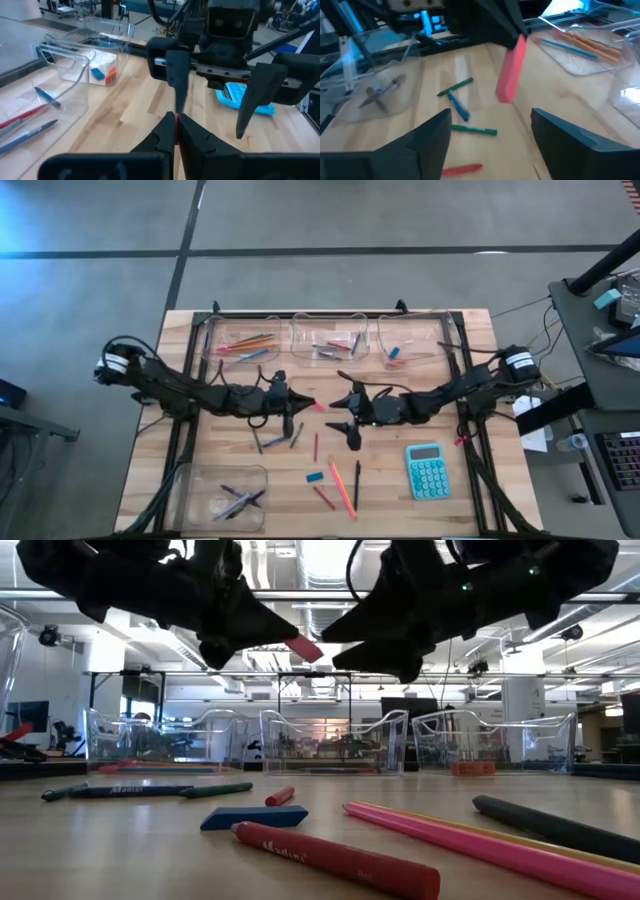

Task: Sort crayons/erasers/pens/pencils in bins
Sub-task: Put the pink eraser into the top right transparent bin

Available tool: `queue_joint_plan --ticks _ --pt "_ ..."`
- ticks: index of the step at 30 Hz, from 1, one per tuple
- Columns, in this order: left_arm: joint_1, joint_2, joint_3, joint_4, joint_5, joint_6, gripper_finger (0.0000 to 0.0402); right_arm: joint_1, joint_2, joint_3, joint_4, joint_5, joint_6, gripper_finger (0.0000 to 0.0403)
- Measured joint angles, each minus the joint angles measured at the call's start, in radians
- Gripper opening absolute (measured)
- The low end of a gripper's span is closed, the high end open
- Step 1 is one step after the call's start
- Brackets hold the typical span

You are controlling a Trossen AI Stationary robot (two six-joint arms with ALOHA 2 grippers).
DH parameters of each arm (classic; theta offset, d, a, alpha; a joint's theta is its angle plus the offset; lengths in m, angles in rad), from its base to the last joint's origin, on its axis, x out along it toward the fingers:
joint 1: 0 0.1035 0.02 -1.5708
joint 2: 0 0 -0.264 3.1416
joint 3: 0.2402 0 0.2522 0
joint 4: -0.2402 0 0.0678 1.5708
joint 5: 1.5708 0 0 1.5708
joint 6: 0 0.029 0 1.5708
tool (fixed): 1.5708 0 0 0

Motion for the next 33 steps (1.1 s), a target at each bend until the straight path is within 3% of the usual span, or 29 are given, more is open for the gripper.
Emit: queue_joint_plan --ticks 6,12,20,29,33 --pt "-0.017 0.010 0.009 -0.002 0.002 -0.001 0.0000 -0.003 0.033 0.028 0.020 0.006 0.003 0.0311" --pt "-0.032 0.016 0.030 0.000 0.003 0.005 0.0000 -0.003 0.065 0.043 0.081 0.006 0.028 0.0289" --pt "-0.040 0.016 0.033 -0.002 0.003 0.009 0.0000 -0.003 0.057 0.039 0.080 0.006 0.029 0.0198" --pt "-0.040 0.016 0.041 -0.001 0.005 0.016 0.0000 -0.003 0.057 0.039 0.075 -0.010 0.014 0.0029" --pt "-0.041 0.016 0.041 0.000 0.007 0.021 0.0003 -0.003 0.048 0.039 0.066 -0.020 0.010 0.0018"
